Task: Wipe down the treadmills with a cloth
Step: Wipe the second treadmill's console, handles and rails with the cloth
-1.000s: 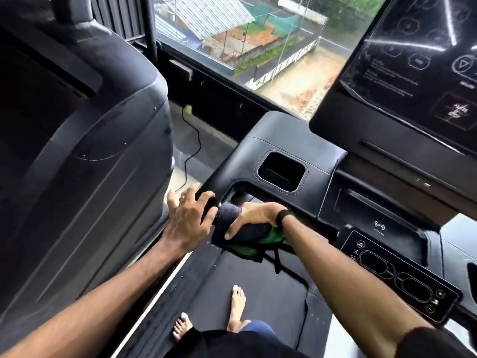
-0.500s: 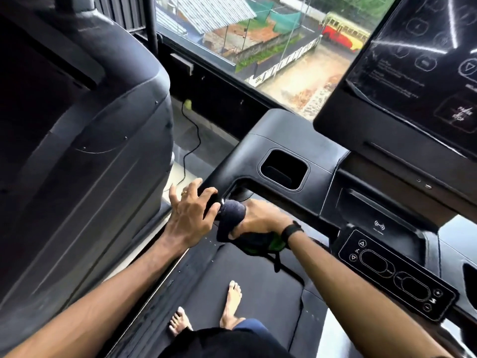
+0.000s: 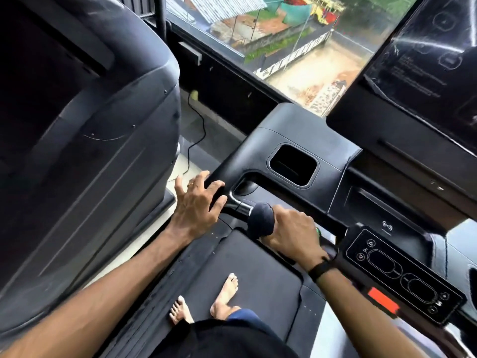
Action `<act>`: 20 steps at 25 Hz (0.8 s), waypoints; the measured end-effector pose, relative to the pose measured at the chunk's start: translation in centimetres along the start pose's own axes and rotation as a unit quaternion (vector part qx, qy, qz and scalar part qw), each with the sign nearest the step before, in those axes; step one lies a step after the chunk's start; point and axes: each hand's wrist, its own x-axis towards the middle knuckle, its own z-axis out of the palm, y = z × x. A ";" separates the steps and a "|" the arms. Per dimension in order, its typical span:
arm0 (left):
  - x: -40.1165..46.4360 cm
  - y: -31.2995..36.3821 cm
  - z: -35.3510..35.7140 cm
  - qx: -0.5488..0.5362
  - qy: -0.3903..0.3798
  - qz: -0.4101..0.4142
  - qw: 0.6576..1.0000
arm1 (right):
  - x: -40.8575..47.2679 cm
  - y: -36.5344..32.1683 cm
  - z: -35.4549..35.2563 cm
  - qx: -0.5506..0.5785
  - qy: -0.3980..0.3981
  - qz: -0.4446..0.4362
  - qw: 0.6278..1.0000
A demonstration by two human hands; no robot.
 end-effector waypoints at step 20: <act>-0.6 -1.1 -2.1 -0.194 0.166 -0.124 0.959 | 3.3 -5.2 0.0 0.434 0.226 0.053 0.870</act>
